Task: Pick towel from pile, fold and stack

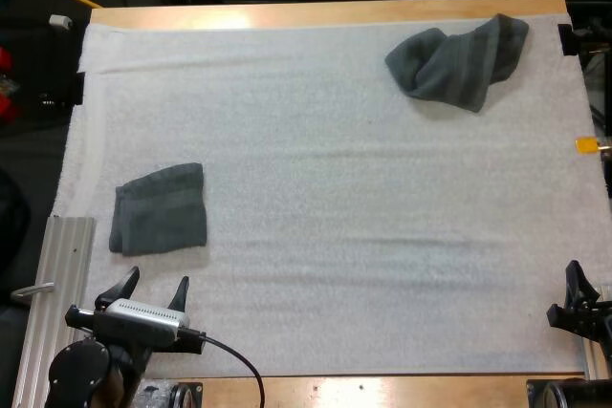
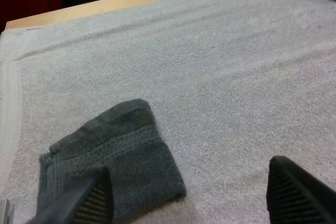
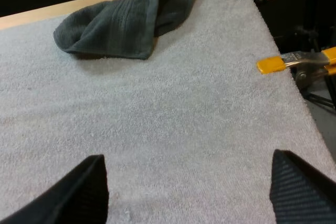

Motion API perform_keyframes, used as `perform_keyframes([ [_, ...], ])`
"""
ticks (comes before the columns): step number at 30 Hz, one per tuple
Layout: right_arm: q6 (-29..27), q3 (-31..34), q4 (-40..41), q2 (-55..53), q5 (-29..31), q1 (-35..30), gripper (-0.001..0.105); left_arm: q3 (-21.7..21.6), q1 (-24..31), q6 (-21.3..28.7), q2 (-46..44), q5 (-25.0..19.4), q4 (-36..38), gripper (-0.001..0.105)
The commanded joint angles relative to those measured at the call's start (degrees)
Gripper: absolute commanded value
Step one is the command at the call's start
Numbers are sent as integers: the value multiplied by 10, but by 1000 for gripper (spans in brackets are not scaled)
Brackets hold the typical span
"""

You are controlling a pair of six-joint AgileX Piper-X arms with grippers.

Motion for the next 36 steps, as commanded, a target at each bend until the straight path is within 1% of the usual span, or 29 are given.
perform_keyframes([
  [1,-2,-3,-6,-22,-1,-3,63,-1,1,-4,-78,2,-6,59],
  [8,-2,-8,2,-16,-1,-3,63,-2,1,-4,-78,6,-10,59],
  [10,-2,-18,10,-4,-2,-3,63,-10,1,-5,-75,15,-9,59],
  [15,-2,-55,22,33,-9,-3,63,-38,-6,-13,-52,20,-6,59],
  [17,-2,-73,22,48,-25,-3,63,-51,-13,-13,-40,24,-6,59],
  [20,-2,-104,28,77,-71,-3,63,-74,-27,-17,-19,38,-5,59],
  [22,-2,-134,47,98,-101,-3,63,-97,-36,-20,-2,48,4,59],
  [27,-2,-205,85,143,-135,-3,63,-151,-58,-27,39,61,6,59],
  [31,-2,-250,97,172,-175,-3,63,-193,-81,-36,73,94,6,59],
  [34,-2,-284,111,192,-206,-3,63,-216,-99,-48,95,103,6,59],
  [36,-2,-306,122,206,-238,-3,63,-231,-110,-52,109,121,6,59],
])
